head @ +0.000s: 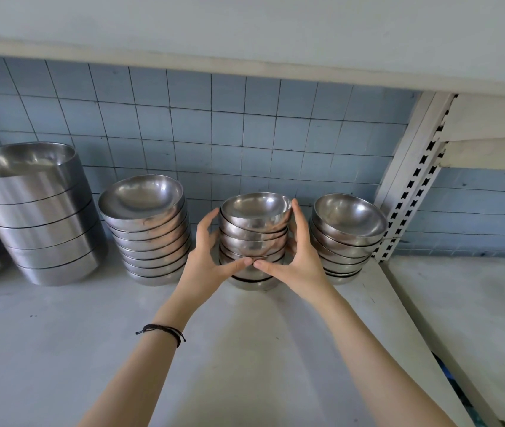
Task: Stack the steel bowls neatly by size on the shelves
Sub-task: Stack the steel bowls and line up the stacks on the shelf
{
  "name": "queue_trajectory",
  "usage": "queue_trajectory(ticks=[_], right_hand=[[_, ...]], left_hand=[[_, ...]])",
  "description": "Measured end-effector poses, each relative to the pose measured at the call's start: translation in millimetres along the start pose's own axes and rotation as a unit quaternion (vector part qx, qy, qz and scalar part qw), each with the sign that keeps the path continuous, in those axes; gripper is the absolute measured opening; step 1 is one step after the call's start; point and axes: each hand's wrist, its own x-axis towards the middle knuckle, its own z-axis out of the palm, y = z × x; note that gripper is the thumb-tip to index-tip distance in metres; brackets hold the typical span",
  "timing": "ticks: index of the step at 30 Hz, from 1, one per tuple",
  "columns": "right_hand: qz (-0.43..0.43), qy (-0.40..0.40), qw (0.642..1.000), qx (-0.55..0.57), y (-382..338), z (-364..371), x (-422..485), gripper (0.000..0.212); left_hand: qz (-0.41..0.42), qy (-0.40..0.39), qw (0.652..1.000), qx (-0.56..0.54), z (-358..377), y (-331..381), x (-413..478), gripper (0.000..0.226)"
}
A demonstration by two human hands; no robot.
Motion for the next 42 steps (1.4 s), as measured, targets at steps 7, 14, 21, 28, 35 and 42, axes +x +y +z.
queue_trajectory(ticks=[7,14,21,28,35,42], right_hand=[[-0.007,0.004,1.0,0.011,4.3,0.1,-4.2,0.115],[-0.019,0.0,0.999,0.035,-10.6,-1.8,1.9,0.09],[-0.03,0.032,0.999,0.027,-24.1,-1.0,16.9,0.074],[-0.024,0.061,0.997,0.047,-17.6,1.4,25.6,0.073],[0.0,0.059,0.996,0.07,-9.7,6.3,22.6,0.072],[-0.004,0.059,0.995,0.076,-10.9,4.9,22.4,0.071]], left_hand=[[0.001,0.007,1.0,0.001,2.6,0.8,-3.9,0.098],[0.002,0.008,0.999,-0.037,-1.6,4.5,1.5,0.082],[-0.009,0.024,0.999,-0.027,-5.3,27.1,30.4,0.078],[-0.012,0.052,0.999,-0.007,-3.8,26.4,36.8,0.074],[0.001,0.075,0.996,0.05,-0.8,32.3,28.8,0.07],[0.022,0.067,0.994,0.086,-2.7,23.4,21.8,0.085]])
